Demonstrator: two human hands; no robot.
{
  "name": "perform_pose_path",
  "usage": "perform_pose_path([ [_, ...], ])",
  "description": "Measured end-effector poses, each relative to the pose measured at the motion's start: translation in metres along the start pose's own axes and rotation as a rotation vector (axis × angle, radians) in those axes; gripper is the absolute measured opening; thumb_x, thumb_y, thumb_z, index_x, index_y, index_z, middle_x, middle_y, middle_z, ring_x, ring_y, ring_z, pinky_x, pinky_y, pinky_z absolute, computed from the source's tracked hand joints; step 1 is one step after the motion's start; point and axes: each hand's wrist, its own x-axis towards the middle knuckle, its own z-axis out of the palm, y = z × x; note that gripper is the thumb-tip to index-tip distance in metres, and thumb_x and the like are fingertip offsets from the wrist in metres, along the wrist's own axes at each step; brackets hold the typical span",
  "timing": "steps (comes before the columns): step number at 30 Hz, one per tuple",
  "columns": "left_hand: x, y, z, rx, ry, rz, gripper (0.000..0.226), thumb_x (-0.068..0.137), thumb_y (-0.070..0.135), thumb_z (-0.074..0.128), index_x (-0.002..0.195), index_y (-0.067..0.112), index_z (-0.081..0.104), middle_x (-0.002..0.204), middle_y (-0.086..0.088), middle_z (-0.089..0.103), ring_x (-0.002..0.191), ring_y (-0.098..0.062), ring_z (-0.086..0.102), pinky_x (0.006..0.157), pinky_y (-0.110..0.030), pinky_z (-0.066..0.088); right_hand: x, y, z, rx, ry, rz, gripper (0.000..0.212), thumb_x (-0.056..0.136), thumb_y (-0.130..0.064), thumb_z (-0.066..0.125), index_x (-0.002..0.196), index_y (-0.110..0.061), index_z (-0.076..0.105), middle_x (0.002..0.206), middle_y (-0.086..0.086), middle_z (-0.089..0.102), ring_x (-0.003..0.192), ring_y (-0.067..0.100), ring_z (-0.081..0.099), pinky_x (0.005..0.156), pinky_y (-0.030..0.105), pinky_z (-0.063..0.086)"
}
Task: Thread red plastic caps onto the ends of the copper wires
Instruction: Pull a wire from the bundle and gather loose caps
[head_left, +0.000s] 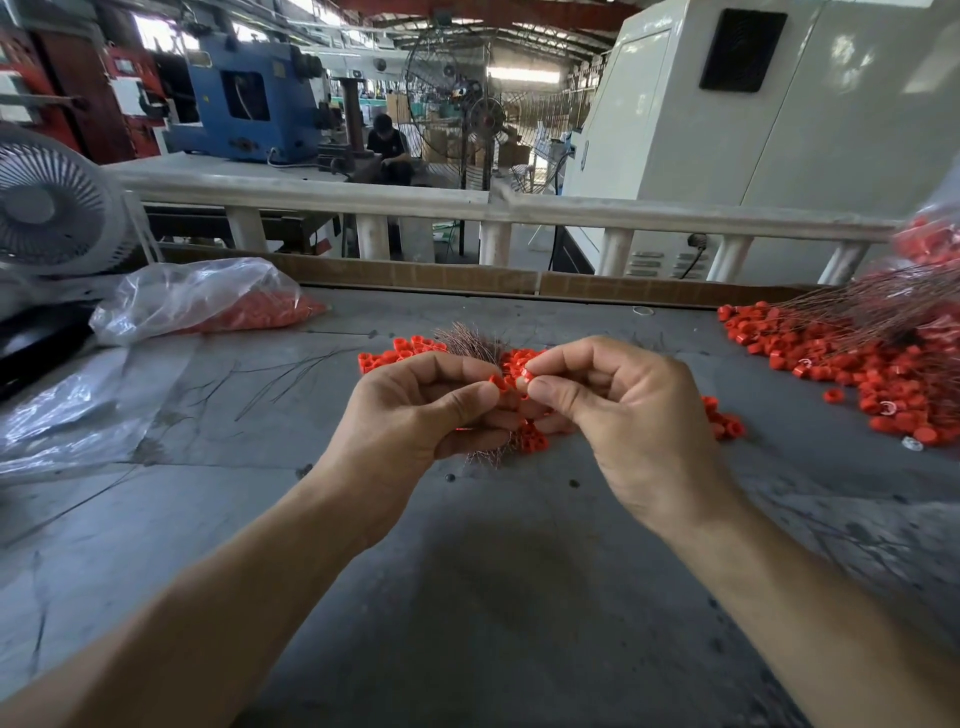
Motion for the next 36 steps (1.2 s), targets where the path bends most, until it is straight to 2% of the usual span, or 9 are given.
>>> perform_pose_path([
  [4, -0.001, -0.001, 0.003, 0.032, -0.014, 0.026, 0.024, 0.076, 0.011, 0.074, 0.099, 0.003, 0.072, 0.09, -0.022, 0.075, 0.083, -0.028, 0.076, 0.071, -0.03, 0.061, -0.004, -0.004, 0.002, -0.171, 0.032, -0.078, 0.016, 0.084, -0.016, 0.081, 0.087, -0.032, 0.078, 0.082, -0.013, 0.076, 0.08, 0.009, 0.072, 0.072, 0.024, 0.058],
  [7, -0.002, -0.001, 0.005, 0.068, -0.024, 0.052, 0.026, 0.077, 0.011, 0.074, 0.101, 0.001, 0.071, 0.091, -0.023, 0.075, 0.083, -0.028, 0.076, 0.072, -0.029, 0.061, -0.006, -0.008, 0.004, -0.194, 0.034, -0.087, 0.014, 0.084, -0.016, 0.082, 0.087, -0.029, 0.078, 0.083, -0.016, 0.075, 0.084, 0.004, 0.071, 0.075, 0.017, 0.055],
  [10, -0.003, -0.001, 0.006, 0.101, -0.027, 0.082, 0.027, 0.078, 0.011, 0.073, 0.102, 0.0, 0.07, 0.091, -0.021, 0.076, 0.084, -0.028, 0.075, 0.074, -0.03, 0.062, -0.008, -0.009, 0.005, -0.234, 0.033, -0.097, 0.014, 0.083, -0.014, 0.082, 0.087, -0.026, 0.078, 0.082, -0.015, 0.075, 0.085, 0.001, 0.07, 0.075, 0.011, 0.052],
  [22, -0.003, -0.002, 0.006, 0.111, -0.008, 0.086, 0.023, 0.078, 0.011, 0.075, 0.099, 0.003, 0.072, 0.089, -0.021, 0.076, 0.085, -0.03, 0.076, 0.075, -0.03, 0.061, -0.007, -0.011, 0.003, -0.264, -0.013, -0.181, 0.012, 0.081, -0.004, 0.082, 0.09, -0.011, 0.082, 0.092, -0.005, 0.075, 0.093, 0.009, 0.07, 0.087, 0.029, 0.056],
  [25, -0.004, -0.002, 0.007, 0.098, -0.003, 0.078, 0.026, 0.077, 0.013, 0.074, 0.1, 0.001, 0.071, 0.09, -0.023, 0.075, 0.084, -0.029, 0.075, 0.074, -0.03, 0.061, -0.007, -0.01, 0.003, -0.258, -0.008, -0.191, 0.013, 0.081, -0.003, 0.081, 0.091, -0.011, 0.082, 0.093, -0.004, 0.075, 0.094, 0.008, 0.07, 0.088, 0.025, 0.055],
  [29, -0.005, -0.001, 0.006, -0.006, 0.007, 0.009, 0.026, 0.077, 0.014, 0.073, 0.099, 0.001, 0.071, 0.09, -0.023, 0.074, 0.083, -0.028, 0.074, 0.073, -0.03, 0.061, -0.009, -0.01, 0.008, -0.326, -0.005, -0.229, 0.019, 0.083, -0.003, 0.08, 0.098, -0.013, 0.082, 0.097, -0.006, 0.073, 0.095, 0.004, 0.068, 0.085, 0.013, 0.05],
  [31, -0.005, -0.001, 0.006, -0.058, -0.007, -0.041, 0.029, 0.079, 0.014, 0.071, 0.103, -0.001, 0.07, 0.09, -0.021, 0.072, 0.084, -0.026, 0.072, 0.074, -0.03, 0.061, -0.01, -0.009, 0.01, -0.424, 0.008, -0.283, 0.02, 0.084, -0.007, 0.081, 0.102, -0.015, 0.081, 0.099, -0.007, 0.071, 0.096, 0.006, 0.066, 0.086, 0.019, 0.052],
  [34, -0.005, -0.002, 0.008, -0.104, -0.008, -0.103, 0.033, 0.082, 0.015, 0.069, 0.109, -0.003, 0.068, 0.093, -0.021, 0.068, 0.088, -0.026, 0.067, 0.08, -0.032, 0.06, -0.012, -0.008, 0.014, -0.6, 0.05, -0.36, 0.019, 0.084, -0.018, 0.082, 0.103, -0.016, 0.078, 0.101, -0.006, 0.069, 0.099, 0.015, 0.064, 0.086, 0.037, 0.053],
  [36, -0.006, -0.002, 0.009, -0.133, -0.02, -0.143, 0.032, 0.084, 0.014, 0.067, 0.111, -0.003, 0.068, 0.095, -0.02, 0.068, 0.089, -0.025, 0.066, 0.082, -0.033, 0.059, -0.013, -0.008, 0.017, -0.692, 0.098, -0.403, 0.017, 0.084, -0.02, 0.081, 0.1, -0.017, 0.077, 0.099, -0.006, 0.068, 0.097, 0.017, 0.063, 0.085, 0.04, 0.053],
])
